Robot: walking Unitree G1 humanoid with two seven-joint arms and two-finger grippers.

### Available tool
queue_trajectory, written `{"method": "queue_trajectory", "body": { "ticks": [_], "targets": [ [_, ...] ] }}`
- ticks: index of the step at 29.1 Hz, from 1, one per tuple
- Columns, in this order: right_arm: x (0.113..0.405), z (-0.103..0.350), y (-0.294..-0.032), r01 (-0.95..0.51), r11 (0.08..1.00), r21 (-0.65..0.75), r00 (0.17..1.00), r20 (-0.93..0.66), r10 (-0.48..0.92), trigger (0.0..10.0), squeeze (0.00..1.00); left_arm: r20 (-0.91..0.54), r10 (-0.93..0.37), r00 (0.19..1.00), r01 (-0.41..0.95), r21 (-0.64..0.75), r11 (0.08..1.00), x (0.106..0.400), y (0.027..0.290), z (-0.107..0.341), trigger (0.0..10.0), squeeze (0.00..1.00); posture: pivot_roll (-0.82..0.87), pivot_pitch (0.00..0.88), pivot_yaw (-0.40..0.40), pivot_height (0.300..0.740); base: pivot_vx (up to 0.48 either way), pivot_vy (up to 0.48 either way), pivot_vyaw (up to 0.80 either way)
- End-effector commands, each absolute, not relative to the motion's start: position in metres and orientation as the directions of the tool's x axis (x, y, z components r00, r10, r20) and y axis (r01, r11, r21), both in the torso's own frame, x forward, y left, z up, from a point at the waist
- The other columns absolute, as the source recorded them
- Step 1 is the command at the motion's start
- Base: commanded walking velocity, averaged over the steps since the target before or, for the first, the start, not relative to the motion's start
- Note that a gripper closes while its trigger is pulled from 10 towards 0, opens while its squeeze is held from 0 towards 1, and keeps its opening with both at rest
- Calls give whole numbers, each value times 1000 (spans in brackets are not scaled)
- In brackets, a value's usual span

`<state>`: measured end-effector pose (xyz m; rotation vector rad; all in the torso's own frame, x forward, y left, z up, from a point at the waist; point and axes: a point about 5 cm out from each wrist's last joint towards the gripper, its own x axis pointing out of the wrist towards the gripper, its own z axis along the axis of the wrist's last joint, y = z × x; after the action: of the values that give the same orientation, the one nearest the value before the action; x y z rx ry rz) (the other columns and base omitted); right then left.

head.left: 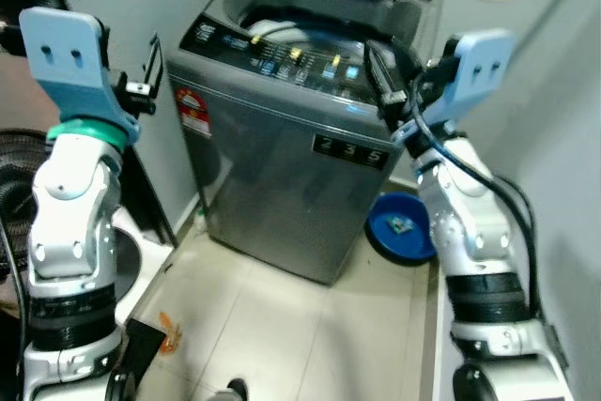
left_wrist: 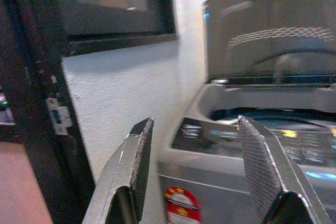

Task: Clothes washing

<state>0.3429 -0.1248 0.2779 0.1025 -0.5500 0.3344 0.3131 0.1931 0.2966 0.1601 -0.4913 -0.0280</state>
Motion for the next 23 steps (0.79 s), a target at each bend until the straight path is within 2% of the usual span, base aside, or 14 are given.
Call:
{"method": "queue_trajectory", "body": {
  "ticks": [1, 23],
  "targets": [
    [342, 277, -121, -349, 937, -5, 795, 528, 299, 10000, 0, 459, -67, 886, -13, 169, 986, 313, 193, 296, 10000, 0, 69, 31, -37, 740, 0, 0, 800],
    [341, 276, -121, -360, 933, -9, 790, 529, 310, 10000, 8, 448, -92, 889, 12, 179, 984, 316, 186, 297, 10000, 0, 69, 35, -31, 740, 0, 0, 800]
  ]
}}
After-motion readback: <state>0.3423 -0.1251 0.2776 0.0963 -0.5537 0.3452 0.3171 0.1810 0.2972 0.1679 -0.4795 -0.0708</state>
